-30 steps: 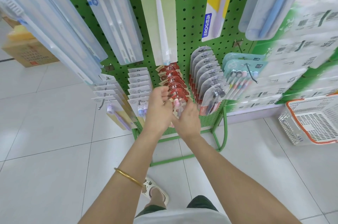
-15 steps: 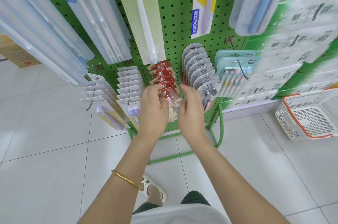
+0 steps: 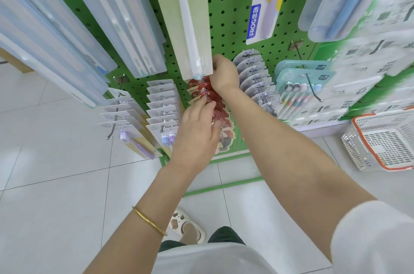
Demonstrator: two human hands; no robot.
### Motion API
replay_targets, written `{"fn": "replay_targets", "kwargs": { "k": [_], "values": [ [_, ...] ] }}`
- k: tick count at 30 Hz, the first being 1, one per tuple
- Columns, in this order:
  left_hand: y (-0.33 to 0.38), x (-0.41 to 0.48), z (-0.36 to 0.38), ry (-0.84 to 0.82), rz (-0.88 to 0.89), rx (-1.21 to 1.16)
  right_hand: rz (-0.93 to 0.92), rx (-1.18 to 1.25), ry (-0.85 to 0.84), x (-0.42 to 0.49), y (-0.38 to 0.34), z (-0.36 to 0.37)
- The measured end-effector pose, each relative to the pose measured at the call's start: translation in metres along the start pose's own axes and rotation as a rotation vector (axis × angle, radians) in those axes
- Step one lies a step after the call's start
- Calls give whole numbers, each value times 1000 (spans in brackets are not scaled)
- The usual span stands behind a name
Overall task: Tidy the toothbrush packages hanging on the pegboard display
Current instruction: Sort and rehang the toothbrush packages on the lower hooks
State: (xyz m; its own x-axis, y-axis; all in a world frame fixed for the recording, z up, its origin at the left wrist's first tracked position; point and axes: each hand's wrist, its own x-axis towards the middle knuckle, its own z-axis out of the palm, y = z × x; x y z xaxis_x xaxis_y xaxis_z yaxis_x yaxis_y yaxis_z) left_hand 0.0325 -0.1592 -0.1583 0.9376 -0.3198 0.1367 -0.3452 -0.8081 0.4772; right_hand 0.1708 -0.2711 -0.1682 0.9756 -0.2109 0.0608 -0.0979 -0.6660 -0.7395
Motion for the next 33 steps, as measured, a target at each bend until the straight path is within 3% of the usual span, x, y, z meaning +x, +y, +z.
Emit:
{"fn": "replay_targets", "kwargs": {
  "k": [5,15,23,33],
  "values": [
    [-7,1,-1,-6,22,20,-20,-55,4,4,-2,-3],
    [-2,-1,-4,22,16,-15,-50,95,115,-15,4,-10],
    [10,-13,3,142,13,-2,19,10,265,-52,9,-23],
    [47,-33,13,320,19,-159,-10,176,464,-138,13,-78]
  ]
}}
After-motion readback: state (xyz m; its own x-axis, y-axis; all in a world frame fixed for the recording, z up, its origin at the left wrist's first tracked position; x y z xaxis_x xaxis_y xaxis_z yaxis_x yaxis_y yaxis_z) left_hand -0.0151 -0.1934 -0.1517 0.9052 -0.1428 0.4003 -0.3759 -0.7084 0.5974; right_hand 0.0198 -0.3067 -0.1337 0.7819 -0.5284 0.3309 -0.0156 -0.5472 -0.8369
